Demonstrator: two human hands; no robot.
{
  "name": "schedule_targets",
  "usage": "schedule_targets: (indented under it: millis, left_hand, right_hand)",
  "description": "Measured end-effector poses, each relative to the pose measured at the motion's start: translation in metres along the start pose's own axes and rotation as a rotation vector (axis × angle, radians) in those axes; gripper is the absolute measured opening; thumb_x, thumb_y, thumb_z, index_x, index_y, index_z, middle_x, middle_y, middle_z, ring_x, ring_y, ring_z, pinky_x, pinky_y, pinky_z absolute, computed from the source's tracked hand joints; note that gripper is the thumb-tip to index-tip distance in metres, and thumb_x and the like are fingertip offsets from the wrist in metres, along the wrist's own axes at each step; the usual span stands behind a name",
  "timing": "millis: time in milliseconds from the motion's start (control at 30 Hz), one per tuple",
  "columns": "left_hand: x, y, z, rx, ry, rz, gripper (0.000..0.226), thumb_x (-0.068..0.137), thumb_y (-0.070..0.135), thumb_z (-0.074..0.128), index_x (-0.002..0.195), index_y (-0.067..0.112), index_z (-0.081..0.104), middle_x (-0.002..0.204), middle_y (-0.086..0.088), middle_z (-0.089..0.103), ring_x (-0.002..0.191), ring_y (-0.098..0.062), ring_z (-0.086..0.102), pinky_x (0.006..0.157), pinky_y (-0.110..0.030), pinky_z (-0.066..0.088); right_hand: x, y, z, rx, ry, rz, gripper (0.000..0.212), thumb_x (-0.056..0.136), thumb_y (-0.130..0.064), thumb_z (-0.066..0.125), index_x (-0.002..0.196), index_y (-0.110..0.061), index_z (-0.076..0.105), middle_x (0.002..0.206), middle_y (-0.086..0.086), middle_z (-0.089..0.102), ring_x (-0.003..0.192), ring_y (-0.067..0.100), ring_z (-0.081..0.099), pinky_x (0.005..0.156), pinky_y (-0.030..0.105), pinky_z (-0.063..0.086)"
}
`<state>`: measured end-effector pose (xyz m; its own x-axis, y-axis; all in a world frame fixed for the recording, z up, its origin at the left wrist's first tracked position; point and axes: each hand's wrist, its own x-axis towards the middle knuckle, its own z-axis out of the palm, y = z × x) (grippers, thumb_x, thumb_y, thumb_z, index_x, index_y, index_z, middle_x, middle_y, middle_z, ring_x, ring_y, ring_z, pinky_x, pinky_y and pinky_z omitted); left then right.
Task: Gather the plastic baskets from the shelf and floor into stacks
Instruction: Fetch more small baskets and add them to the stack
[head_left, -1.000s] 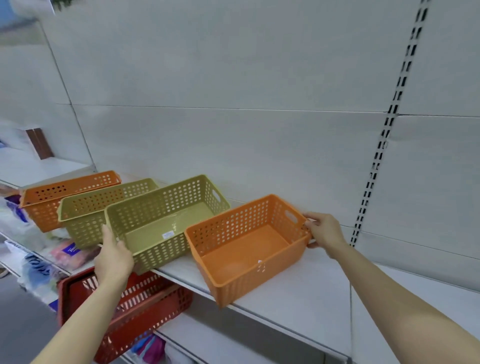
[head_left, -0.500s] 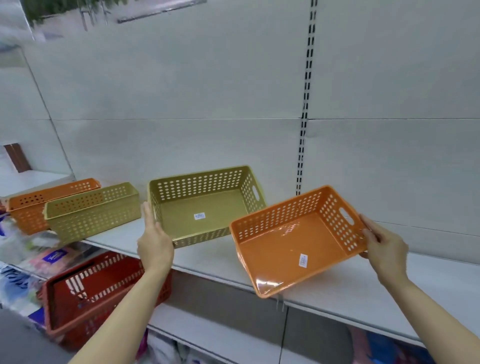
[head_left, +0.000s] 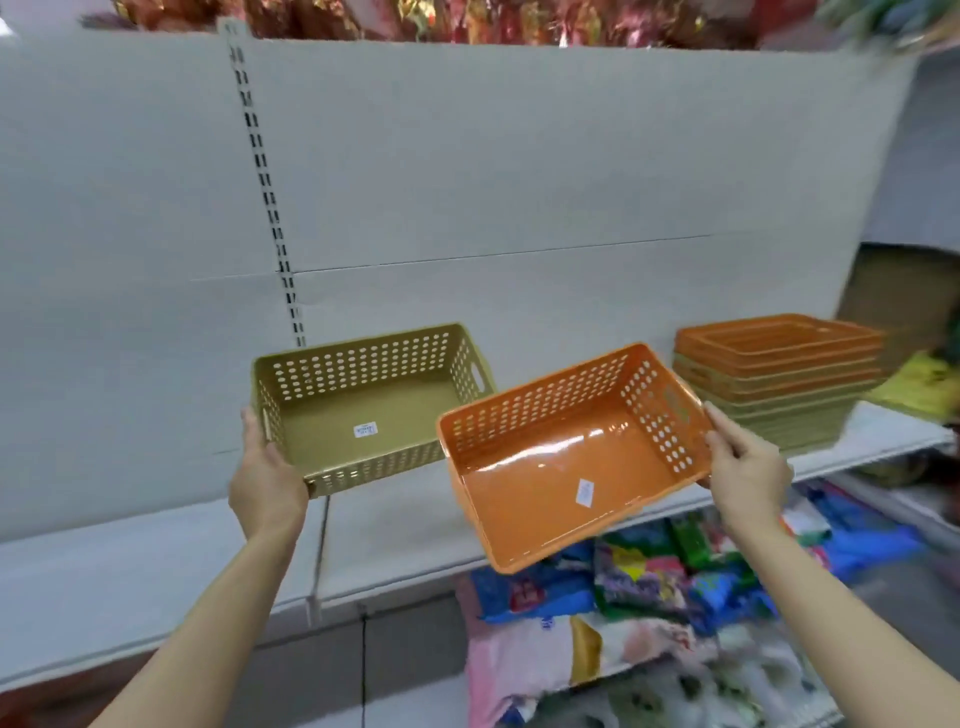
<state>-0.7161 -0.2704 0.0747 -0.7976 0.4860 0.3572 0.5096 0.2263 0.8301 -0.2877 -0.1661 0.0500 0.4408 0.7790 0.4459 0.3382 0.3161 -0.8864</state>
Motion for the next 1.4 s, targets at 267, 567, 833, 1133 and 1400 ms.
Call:
schedule_targets:
  millis: [267,567,833,1133,1400]
  left_hand:
    - [-0.07,0.144,0.108,-0.046,-0.144,0.157,0.053,0.105,0.015,0.033,0.157,0.025,0.027,0.121,-0.031,0.064,0.109,-0.05,0.057,0.094,-0.053,0.044]
    - [-0.182,0.317,0.221,-0.114,-0.227,0.183,0.062,0.101,0.009,0.034,0.158,0.03,0.021,0.119,-0.023,0.067,0.109,-0.043,0.061,0.09,-0.047,0.046]
    - [-0.248,0.405,0.3,-0.121,-0.291,0.167,0.067,0.099,0.004,0.036,0.159,0.027,0.016,0.112,-0.018,0.069,0.103,-0.036,0.064,0.084,-0.041,0.046]
    - [-0.247,0.453,0.397,-0.181,-0.428,0.046,0.056,0.096,0.01,0.037,0.152,0.017,0.029,0.125,-0.019,0.063,0.108,-0.04,0.064,0.092,-0.047,0.055]
    - [-0.257,0.443,0.441,0.068,-0.436,0.093,0.048,0.098,0.014,0.035,0.145,0.012,0.039,0.119,-0.017,0.066,0.106,-0.038,0.065,0.089,-0.042,0.054]
  right_hand:
    - [0.068,0.018,-0.166,-0.173,0.305,-0.053,0.037,0.09,-0.004,0.057,0.121,-0.022,0.067,0.094,-0.002,0.077,0.078,0.017,0.058,0.066,0.009,0.039]
    - [0.177,0.045,-0.299,-0.233,0.42,-0.11,0.035,0.091,-0.007,0.056,0.122,-0.018,0.068,0.109,0.018,0.071,0.093,0.029,0.066,0.083,0.017,0.037]
    - [0.256,0.086,-0.35,-0.179,0.451,-0.128,0.036,0.093,-0.009,0.055,0.125,-0.022,0.064,0.116,0.017,0.069,0.103,0.034,0.065,0.096,0.035,0.044]
    - [0.35,0.124,-0.372,0.062,0.569,-0.016,0.041,0.087,-0.023,0.054,0.124,-0.04,0.061,0.117,-0.002,0.07,0.1,0.015,0.067,0.094,0.039,0.052]
    - [0.464,0.153,-0.367,0.249,0.497,0.064,0.033,0.079,-0.031,0.057,0.094,-0.06,0.066,0.114,-0.001,0.071,0.094,0.022,0.07,0.081,0.051,0.058]
